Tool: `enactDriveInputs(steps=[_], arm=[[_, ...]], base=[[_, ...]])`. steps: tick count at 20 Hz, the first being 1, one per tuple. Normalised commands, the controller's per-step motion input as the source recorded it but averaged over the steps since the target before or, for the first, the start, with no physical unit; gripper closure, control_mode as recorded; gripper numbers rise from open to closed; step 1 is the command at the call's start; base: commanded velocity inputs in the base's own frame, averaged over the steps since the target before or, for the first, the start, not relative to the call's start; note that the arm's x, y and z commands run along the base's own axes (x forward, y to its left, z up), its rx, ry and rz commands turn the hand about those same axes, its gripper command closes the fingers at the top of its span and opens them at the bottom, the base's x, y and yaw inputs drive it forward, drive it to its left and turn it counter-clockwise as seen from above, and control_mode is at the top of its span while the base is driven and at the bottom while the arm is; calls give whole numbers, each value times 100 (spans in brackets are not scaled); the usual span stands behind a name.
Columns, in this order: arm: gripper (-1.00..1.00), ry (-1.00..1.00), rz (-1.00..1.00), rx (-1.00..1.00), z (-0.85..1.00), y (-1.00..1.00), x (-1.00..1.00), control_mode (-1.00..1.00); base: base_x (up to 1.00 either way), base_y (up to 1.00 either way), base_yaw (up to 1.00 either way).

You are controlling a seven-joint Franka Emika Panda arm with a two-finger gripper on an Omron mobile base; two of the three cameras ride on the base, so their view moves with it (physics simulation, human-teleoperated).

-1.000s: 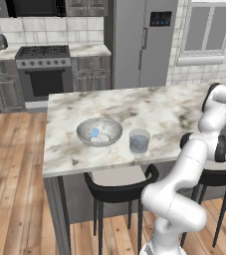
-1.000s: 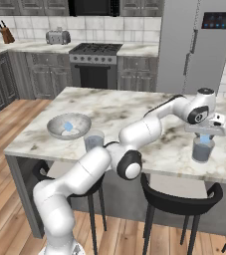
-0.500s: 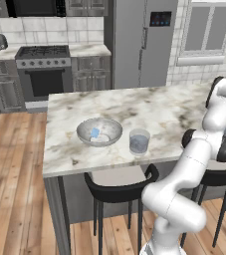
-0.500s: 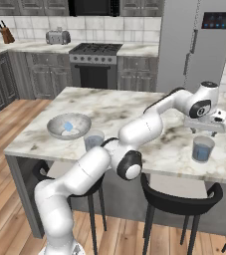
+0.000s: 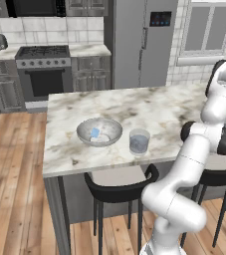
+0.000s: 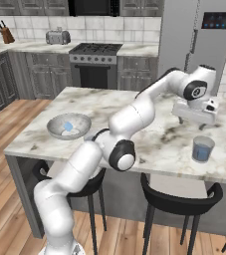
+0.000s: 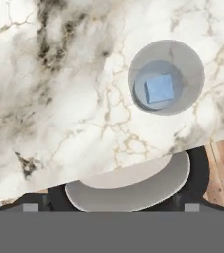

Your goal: There are four ice cubes in the ice bowl. Place two ice cubes in each glass of water.

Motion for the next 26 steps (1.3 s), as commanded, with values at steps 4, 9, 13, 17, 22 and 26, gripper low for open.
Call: enactDriveInputs(steps=[4,9,13,17,22,26], arm=[[-100,11,0,6,0,100,-63,-100],[-100,10,0,3,-4,100,-80,-100],[-100,4,0,0,0,100,-81,-100],[-100,-3,7,-9,-6,100,-62,-100],[-100,-17,10,-27,-2,100,4,-100],[-100,-15,11,-18,20,100,44,-100]], base=[[0,0,0],[0,0,0],[0,0,0],[0,0,0],[0,0,0],[0,0,0]])
